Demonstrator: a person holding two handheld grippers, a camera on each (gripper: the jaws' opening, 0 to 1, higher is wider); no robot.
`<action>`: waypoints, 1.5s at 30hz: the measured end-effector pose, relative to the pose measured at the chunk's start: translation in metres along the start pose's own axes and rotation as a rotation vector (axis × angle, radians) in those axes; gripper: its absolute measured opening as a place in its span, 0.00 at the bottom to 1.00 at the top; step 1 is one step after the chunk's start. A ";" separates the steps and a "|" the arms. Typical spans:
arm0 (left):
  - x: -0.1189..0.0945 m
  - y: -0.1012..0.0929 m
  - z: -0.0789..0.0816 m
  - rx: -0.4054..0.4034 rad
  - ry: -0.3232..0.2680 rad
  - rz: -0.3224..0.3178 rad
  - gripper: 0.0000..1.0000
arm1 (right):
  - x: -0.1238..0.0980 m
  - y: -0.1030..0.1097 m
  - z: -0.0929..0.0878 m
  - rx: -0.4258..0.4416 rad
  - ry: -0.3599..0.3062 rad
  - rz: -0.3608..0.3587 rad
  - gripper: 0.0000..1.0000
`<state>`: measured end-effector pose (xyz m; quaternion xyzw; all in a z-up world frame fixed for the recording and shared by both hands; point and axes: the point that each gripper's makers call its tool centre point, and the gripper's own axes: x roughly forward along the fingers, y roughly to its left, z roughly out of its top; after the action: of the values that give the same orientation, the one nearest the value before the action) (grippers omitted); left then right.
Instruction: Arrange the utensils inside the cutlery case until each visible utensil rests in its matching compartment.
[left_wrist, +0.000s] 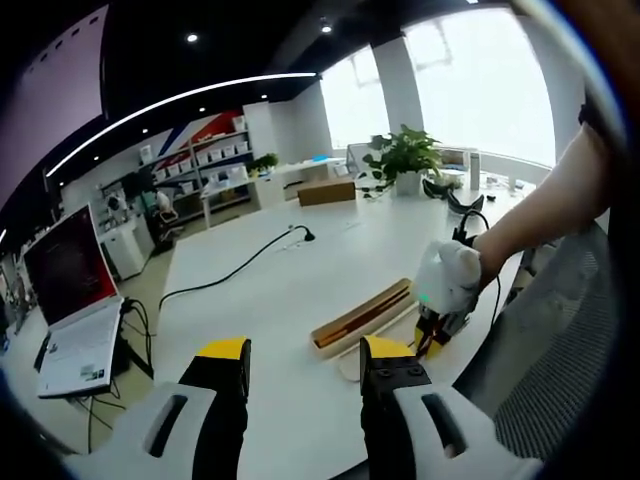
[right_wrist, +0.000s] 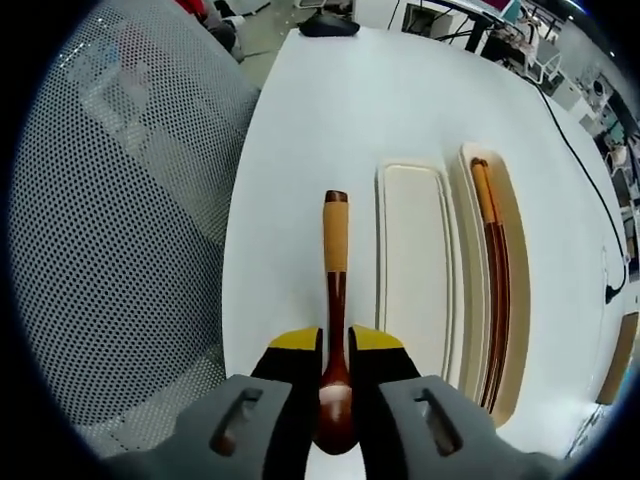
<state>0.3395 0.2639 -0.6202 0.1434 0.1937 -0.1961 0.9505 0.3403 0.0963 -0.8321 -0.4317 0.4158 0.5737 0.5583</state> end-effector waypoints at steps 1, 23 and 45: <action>0.000 0.000 0.000 0.000 0.000 0.000 0.44 | 0.000 0.000 0.000 0.002 -0.002 -0.002 0.02; 0.000 -0.001 -0.001 0.003 0.006 -0.001 0.44 | 0.000 -0.001 -0.001 0.038 -0.018 -0.001 0.01; 0.000 0.000 0.000 0.004 0.003 0.000 0.44 | 0.000 -0.002 0.000 0.101 -0.002 0.013 0.01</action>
<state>0.3394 0.2634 -0.6202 0.1455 0.1948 -0.1960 0.9500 0.3419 0.0960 -0.8321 -0.3997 0.4464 0.5562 0.5758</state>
